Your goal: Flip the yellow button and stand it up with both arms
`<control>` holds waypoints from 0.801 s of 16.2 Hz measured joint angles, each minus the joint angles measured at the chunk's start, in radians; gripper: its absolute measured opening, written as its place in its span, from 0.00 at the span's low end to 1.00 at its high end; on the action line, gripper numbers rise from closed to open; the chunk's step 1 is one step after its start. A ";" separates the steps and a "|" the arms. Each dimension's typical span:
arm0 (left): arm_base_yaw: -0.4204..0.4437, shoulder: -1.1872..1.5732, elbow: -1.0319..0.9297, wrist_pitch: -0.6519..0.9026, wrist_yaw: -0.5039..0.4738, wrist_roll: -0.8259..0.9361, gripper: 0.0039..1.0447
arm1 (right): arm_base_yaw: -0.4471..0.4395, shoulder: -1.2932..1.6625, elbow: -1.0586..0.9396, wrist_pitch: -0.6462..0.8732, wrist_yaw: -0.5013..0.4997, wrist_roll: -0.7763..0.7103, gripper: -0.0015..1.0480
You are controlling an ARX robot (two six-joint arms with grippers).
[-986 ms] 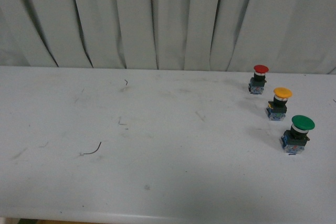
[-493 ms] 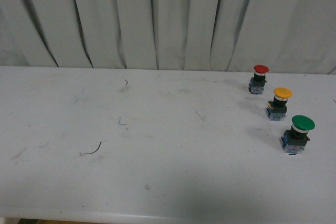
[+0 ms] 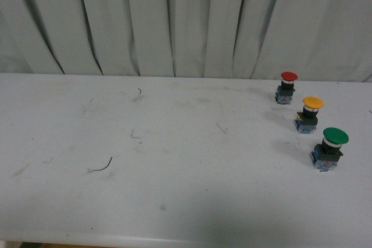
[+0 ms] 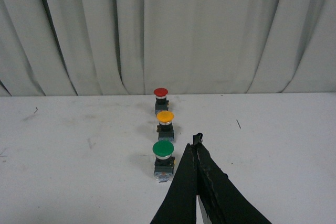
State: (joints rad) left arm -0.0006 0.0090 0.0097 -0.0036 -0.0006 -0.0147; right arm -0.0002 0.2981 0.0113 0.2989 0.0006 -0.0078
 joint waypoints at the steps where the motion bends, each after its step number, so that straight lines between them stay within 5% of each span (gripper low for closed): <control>1: 0.000 0.000 0.000 0.000 0.000 0.000 0.94 | 0.000 -0.023 0.000 -0.023 0.000 0.000 0.02; 7: 0.000 0.000 0.000 0.000 0.000 0.000 0.94 | 0.000 -0.127 0.000 -0.129 0.000 0.000 0.02; 9: 0.000 0.000 0.000 0.000 -0.001 0.000 0.94 | 0.000 -0.288 0.000 -0.300 0.000 0.000 0.02; 13: 0.000 0.000 0.000 0.000 0.000 0.000 0.94 | 0.000 -0.294 0.000 -0.303 0.000 0.000 0.02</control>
State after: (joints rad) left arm -0.0006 0.0090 0.0097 -0.0032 -0.0010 -0.0151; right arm -0.0002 0.0040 0.0116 -0.0036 0.0002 -0.0078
